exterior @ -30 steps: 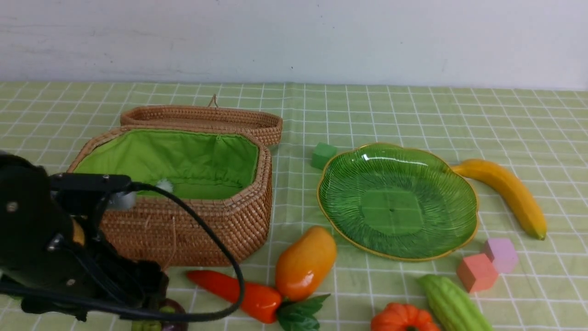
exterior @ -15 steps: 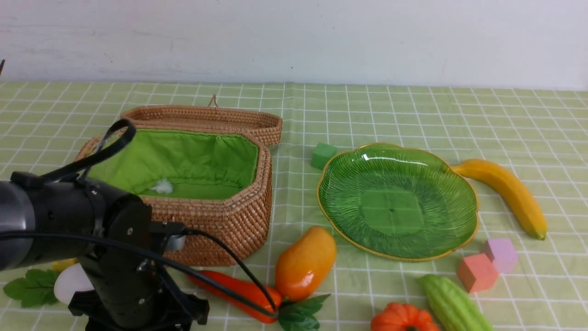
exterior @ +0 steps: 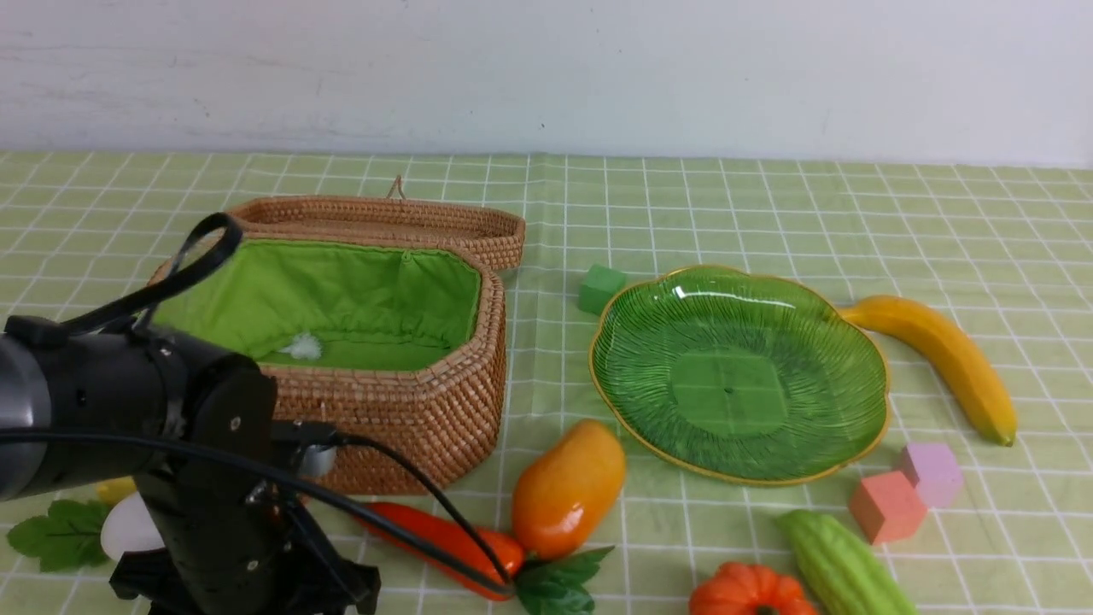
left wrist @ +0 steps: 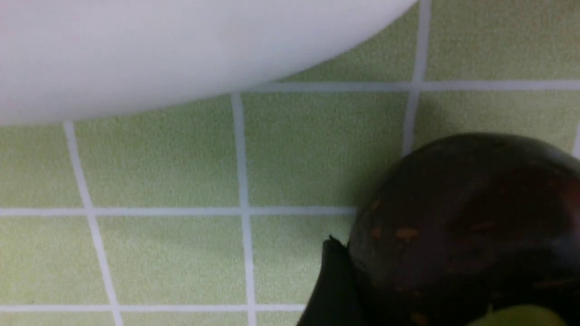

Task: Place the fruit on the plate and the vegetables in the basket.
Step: Grab a mangosteen with your left arm and put it on the plate on the right

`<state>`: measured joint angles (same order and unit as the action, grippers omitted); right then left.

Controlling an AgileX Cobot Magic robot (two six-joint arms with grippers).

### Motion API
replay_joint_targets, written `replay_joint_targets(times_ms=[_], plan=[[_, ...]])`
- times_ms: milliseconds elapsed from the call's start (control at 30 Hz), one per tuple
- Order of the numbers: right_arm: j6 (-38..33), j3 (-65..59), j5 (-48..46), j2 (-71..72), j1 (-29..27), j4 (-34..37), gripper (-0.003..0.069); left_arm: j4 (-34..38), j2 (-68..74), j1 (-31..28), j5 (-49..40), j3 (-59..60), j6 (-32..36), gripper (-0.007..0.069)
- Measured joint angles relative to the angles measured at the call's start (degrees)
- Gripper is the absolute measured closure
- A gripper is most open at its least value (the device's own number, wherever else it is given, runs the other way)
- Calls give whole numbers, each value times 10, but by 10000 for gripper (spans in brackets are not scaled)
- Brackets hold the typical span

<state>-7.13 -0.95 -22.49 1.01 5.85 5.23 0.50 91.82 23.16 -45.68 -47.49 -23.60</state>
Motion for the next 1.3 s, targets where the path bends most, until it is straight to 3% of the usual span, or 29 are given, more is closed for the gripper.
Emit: replay_joint_targets(times_ms=[800,1300], plan=[[0,0,2,0,0,1,419,22,-329,0,-68,1,-5,80],[0,0,3,0,0,0,419,21,-357,0,-16,1,-53,80]])
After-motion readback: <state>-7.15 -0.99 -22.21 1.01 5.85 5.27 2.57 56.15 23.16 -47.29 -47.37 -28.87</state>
